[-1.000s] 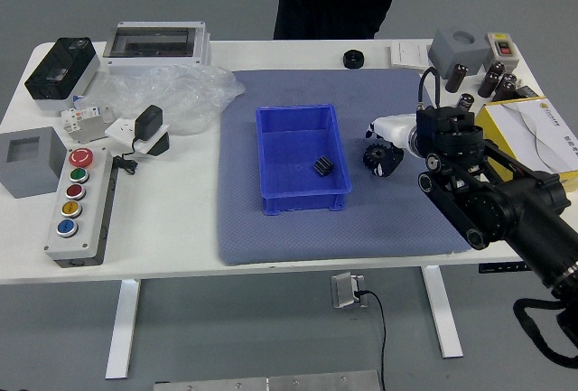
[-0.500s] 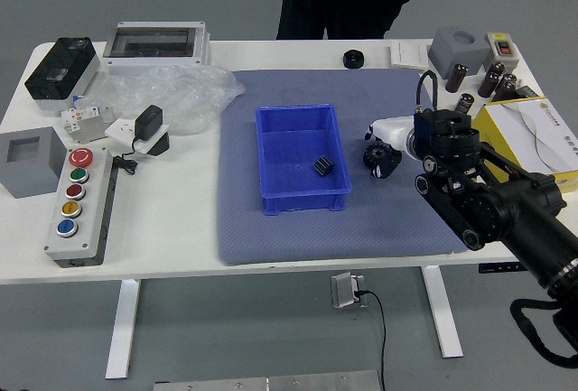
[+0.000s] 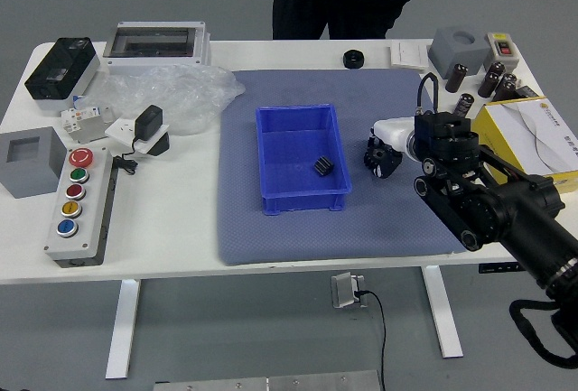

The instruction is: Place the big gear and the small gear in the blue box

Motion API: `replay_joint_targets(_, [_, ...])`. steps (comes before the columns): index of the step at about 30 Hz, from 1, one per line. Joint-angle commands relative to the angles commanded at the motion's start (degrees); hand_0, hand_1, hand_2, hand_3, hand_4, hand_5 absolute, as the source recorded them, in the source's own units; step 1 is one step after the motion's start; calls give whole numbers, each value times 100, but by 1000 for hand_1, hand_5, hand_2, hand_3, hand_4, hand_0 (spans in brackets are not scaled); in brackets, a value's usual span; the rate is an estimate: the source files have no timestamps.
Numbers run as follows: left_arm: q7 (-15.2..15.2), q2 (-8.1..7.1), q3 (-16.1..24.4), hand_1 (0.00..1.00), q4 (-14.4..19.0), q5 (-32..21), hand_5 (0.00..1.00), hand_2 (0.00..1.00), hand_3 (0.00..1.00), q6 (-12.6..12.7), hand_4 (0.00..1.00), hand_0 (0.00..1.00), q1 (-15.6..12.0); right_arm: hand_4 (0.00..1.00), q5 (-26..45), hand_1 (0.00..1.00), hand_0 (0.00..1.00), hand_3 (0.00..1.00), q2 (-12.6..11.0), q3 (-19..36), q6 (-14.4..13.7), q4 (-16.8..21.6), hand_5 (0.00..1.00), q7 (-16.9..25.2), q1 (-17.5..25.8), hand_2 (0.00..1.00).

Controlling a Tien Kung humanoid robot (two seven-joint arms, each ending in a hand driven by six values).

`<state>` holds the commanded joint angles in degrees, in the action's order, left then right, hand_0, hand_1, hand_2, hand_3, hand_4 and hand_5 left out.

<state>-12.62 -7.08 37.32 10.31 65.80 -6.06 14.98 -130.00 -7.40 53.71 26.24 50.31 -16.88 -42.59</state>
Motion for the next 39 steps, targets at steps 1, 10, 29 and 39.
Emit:
replay_joint_targets(1, [0, 1, -1, 746, 0, 0, 254, 739, 675, 0, 552, 778, 1, 646, 0, 604, 657, 663, 1, -2, -15, -4, 197, -1, 0, 699])
replay_joint_targets(10, [1, 4, 5, 747, 0, -1, 256, 738, 676, 0, 551, 779, 9, 609, 0, 558, 634, 628, 13, 0, -209, -48, 200, -10, -11, 621])
replay_joint_targets(29, [-1, 1, 20, 747, 0, -17, 260, 739, 677, 2, 552, 779, 5, 577, 0, 482, 605, 535, -69, 28, -321, -2, 173, -23, -42, 488])
replay_joint_targets(39, [1, -16, 22, 747, 0, -36, 259, 739, 677, 0, 552, 779, -3, 559, 0, 475, 603, 523, -331, 169, -280, 207, 169, -44, -134, 481])
